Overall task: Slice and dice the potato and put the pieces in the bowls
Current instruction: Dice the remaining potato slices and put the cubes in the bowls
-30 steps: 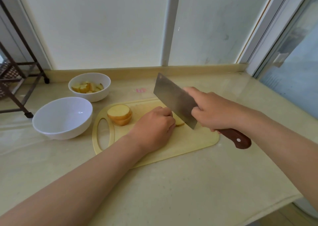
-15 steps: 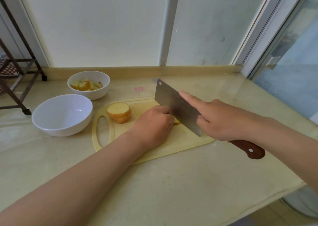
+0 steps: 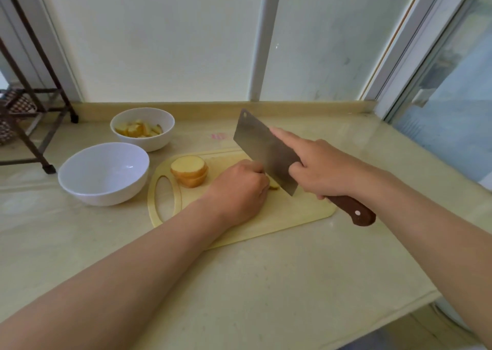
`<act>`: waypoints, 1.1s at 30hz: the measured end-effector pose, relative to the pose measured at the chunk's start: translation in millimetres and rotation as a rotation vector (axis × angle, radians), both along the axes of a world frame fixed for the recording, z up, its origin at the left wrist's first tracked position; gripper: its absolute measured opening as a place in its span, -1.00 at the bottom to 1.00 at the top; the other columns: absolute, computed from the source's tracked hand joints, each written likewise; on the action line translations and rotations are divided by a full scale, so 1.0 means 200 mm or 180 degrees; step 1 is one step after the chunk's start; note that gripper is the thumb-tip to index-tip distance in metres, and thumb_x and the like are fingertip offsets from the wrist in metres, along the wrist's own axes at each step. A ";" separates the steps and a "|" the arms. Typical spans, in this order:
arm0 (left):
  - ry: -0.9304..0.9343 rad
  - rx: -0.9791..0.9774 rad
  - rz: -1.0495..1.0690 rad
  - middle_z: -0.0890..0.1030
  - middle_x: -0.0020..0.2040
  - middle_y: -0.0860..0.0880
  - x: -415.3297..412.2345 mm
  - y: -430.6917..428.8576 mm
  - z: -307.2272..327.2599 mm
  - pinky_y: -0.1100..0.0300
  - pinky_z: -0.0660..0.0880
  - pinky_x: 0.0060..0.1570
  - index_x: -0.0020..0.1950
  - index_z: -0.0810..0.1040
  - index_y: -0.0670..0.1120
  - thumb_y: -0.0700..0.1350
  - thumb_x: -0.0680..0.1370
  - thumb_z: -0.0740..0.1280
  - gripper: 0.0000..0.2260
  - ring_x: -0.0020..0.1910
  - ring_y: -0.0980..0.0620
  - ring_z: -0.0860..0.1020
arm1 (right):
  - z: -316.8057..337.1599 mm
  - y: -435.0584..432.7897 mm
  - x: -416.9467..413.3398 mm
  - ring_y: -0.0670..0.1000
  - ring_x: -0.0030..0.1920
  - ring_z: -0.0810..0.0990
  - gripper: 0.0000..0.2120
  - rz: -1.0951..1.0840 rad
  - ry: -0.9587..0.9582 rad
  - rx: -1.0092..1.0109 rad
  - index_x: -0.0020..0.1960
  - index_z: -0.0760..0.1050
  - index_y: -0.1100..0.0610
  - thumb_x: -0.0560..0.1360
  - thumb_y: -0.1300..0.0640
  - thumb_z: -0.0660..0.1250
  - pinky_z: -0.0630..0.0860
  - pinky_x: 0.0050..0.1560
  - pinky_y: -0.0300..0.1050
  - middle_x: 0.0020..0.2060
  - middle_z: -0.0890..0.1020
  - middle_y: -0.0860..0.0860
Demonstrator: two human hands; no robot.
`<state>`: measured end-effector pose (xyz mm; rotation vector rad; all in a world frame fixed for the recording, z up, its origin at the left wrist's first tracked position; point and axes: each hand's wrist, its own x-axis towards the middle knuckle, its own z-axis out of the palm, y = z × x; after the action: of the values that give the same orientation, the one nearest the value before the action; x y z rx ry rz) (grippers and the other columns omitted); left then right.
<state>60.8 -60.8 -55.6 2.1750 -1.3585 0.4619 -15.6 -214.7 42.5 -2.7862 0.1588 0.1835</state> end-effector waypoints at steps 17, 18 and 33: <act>0.0007 0.0019 -0.0049 0.54 -0.28 -0.10 0.01 0.00 0.00 0.05 0.51 -0.32 -0.28 0.65 -0.18 -0.18 0.51 0.29 -0.78 -0.27 -0.11 0.48 | 0.02 0.02 -0.08 0.09 -0.45 0.57 -0.23 0.0122 0.0237 -0.0346 0.64 -0.18 -0.34 0.64 0.21 0.07 0.61 -0.36 0.03 -0.35 0.56 0.09; -0.0012 -0.0005 -0.0061 0.54 -0.29 -0.11 0.01 0.00 0.00 0.07 0.50 -0.33 -0.28 0.66 -0.18 -0.19 0.50 0.29 -0.79 -0.28 -0.12 0.49 | 0.01 0.04 -0.06 0.09 -0.45 0.56 -0.23 0.0121 0.0223 -0.0422 0.65 -0.18 -0.32 0.64 0.21 0.08 0.58 -0.37 0.03 -0.34 0.57 0.10; 0.0070 0.0168 0.0097 0.55 -0.22 -0.12 0.03 0.00 -0.02 0.02 0.52 -0.24 -0.24 0.62 -0.19 -0.19 0.52 0.32 -0.83 -0.23 -0.14 0.50 | -0.11 -0.24 -0.11 0.09 -0.55 0.47 -0.25 -0.1165 -0.0468 0.1802 0.57 0.21 -0.36 0.56 0.32 0.13 0.50 -0.47 -0.05 -0.42 0.60 0.15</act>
<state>66.3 -60.0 -59.8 2.2398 -1.3416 0.4168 -37.1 -262.8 20.8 -2.1532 0.4905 -0.0621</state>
